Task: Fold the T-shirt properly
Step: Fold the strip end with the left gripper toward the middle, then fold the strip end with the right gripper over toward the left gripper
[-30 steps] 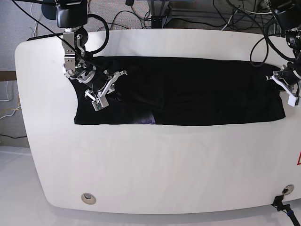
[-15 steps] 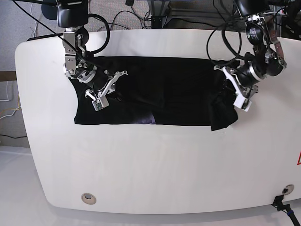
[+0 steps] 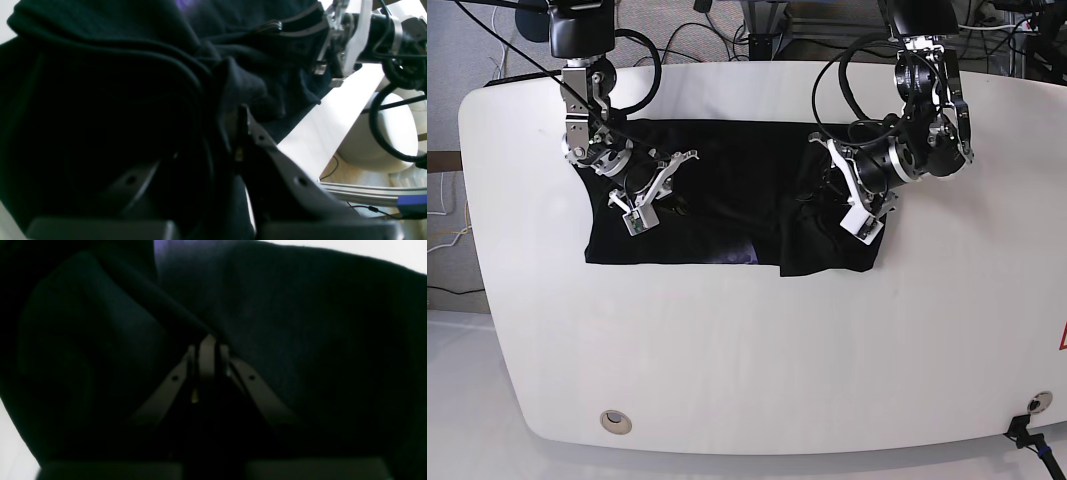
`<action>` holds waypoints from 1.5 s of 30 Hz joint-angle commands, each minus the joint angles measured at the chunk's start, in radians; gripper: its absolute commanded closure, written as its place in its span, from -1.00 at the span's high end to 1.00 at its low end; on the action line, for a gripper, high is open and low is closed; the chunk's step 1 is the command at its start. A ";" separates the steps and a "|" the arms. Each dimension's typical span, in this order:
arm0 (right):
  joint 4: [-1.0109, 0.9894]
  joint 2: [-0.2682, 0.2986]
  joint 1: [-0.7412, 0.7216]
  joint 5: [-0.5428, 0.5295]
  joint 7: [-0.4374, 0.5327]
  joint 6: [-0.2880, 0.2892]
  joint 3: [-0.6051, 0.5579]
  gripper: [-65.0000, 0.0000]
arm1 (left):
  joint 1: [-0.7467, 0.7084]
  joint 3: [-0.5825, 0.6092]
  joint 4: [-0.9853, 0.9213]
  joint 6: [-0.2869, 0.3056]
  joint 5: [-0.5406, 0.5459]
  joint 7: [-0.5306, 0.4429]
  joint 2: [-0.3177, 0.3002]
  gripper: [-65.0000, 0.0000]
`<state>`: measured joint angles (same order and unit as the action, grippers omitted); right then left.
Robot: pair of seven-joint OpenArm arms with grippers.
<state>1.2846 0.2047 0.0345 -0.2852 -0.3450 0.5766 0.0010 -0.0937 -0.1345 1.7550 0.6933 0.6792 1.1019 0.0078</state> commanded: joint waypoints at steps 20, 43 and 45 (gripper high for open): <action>-0.018 -0.018 0.029 0.122 -0.176 -0.025 -0.011 -1.00 | 0.082 -0.146 0.050 0.005 0.172 -0.009 -0.217 -0.45; 0.659 -0.192 0.028 0.105 -0.526 -0.023 0.485 0.63 | 0.027 -0.020 -0.186 0.005 -0.140 -0.225 -0.259 -0.45; 0.639 -0.185 0.028 0.020 -0.532 -0.023 0.564 0.63 | 0.027 -0.020 -0.186 0.005 -0.140 -0.225 -0.260 -0.45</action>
<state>1.9205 0.0139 0.0742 -0.1890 -0.8928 0.5476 0.5293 -0.0803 -0.1493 1.5536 0.6960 0.5232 0.8959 -0.2420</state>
